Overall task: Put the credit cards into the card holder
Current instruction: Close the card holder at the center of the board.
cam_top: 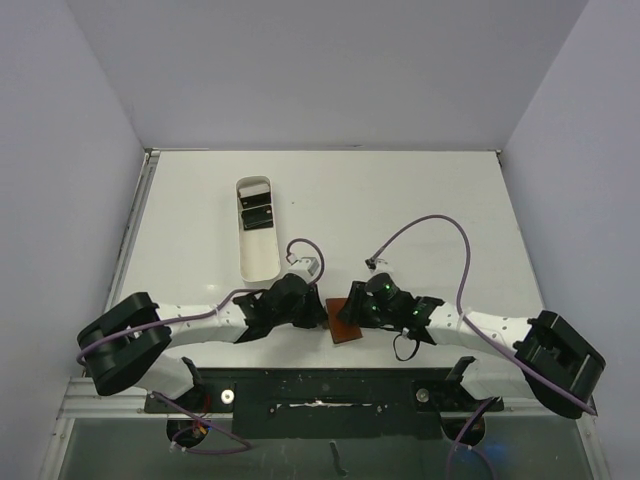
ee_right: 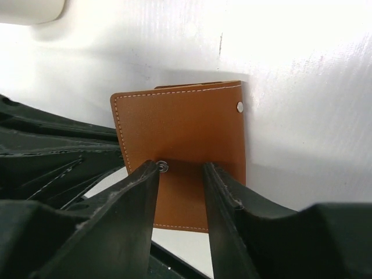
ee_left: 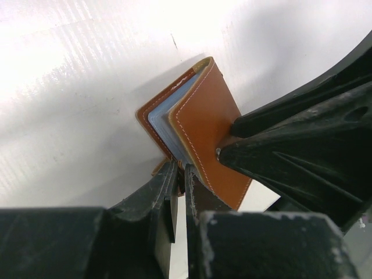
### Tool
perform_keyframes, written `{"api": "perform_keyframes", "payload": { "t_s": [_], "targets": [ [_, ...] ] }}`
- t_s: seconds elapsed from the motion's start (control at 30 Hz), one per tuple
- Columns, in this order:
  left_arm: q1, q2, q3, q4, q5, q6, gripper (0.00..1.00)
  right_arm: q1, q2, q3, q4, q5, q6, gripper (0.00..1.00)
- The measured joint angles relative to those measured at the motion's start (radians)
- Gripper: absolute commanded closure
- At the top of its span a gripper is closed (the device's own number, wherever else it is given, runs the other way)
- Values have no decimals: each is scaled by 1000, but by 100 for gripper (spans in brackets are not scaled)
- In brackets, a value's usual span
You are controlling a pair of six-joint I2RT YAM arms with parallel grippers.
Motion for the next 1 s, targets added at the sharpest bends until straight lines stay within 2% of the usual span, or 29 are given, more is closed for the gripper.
{"api": "perform_keyframes", "payload": {
  "t_s": [0.17, 0.83, 1.0],
  "targets": [
    [2, -32, -17, -2, -15, -5, 97, 37, 45, 32, -21, 49, -8, 71],
    [4, -135, -95, 12, -56, -56, 95, 130, 150, 138, -98, 179, -1, 75],
    [4, -135, -95, 37, -50, -60, 89, 149, 163, 163, -132, 215, 0, 73]
  ]
}}
